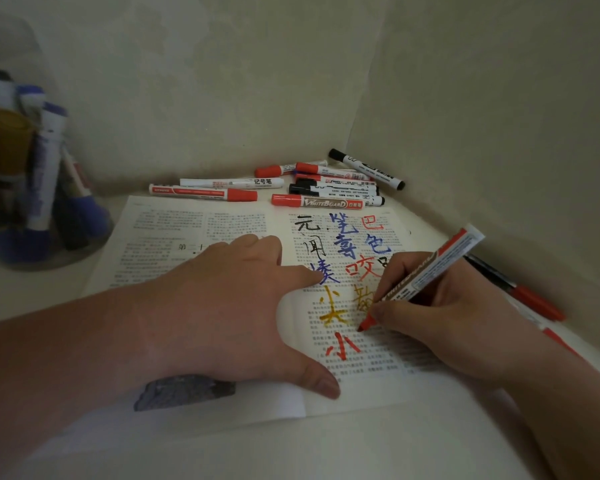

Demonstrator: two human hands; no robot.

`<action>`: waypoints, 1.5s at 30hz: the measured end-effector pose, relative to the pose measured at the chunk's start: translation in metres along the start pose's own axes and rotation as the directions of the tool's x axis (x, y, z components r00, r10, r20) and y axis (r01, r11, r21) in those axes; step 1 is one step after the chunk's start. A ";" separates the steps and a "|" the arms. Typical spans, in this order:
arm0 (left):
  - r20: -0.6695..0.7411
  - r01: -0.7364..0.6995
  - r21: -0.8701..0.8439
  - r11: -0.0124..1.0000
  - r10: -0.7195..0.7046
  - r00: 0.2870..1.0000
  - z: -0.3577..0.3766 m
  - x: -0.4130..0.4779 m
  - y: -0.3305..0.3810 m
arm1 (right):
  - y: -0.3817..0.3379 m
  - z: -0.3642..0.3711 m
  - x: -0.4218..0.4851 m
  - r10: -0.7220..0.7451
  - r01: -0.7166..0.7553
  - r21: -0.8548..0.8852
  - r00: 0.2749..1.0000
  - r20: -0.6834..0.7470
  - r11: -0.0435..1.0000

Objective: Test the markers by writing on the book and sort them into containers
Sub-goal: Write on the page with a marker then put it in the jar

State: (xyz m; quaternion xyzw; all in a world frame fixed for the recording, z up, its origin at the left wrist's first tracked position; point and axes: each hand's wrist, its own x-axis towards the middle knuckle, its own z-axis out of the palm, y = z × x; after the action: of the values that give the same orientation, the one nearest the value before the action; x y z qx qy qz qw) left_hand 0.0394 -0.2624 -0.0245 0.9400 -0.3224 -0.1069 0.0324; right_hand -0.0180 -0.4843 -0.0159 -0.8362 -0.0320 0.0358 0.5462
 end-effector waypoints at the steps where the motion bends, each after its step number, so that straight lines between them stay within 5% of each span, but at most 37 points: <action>1: 0.002 -0.002 0.005 1.000 0.002 1.000 0.000 0.000 0.000 | 0.001 0.000 0.000 -0.001 0.001 -0.011 1.000 -0.021 1.000; 15: -0.008 -0.005 0.001 1.000 0.005 1.000 0.001 -0.001 -0.001 | 0.004 -0.002 -0.002 0.000 -0.006 0.034 0.987 0.160 0.999; 25: 0.006 -0.009 -0.009 1.000 0.009 1.000 -0.002 -0.002 0.002 | 0.010 -0.010 0.004 -0.022 0.011 -0.204 0.998 -0.053 0.979; 30: -0.123 -0.117 -0.141 0.983 0.100 0.987 0.001 -0.004 0.000 | 0.012 -0.013 0.004 -0.042 0.041 -0.091 0.999 -0.005 0.995; 34: -0.328 -0.291 -0.507 0.811 0.131 0.936 0.005 0.001 -0.003 | 0.006 -0.011 0.008 -0.114 0.144 0.279 0.986 -0.121 0.949; 38: -0.445 -0.306 -0.628 0.715 -0.008 0.896 0.004 0.007 -0.007 | -0.032 -0.010 0.017 -0.172 0.196 0.265 0.979 -0.111 0.944; 45: -0.371 -0.253 -0.852 0.458 -0.190 0.909 0.000 0.013 -0.013 | -0.073 -0.006 0.069 -0.323 0.339 0.307 0.941 -0.103 0.889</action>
State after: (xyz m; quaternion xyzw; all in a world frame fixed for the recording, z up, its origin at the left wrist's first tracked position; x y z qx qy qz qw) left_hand 0.0571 -0.2604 -0.0286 0.7770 -0.2218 -0.0557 0.5865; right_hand 0.0502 -0.4539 0.0515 -0.7193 -0.1543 -0.0739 0.6733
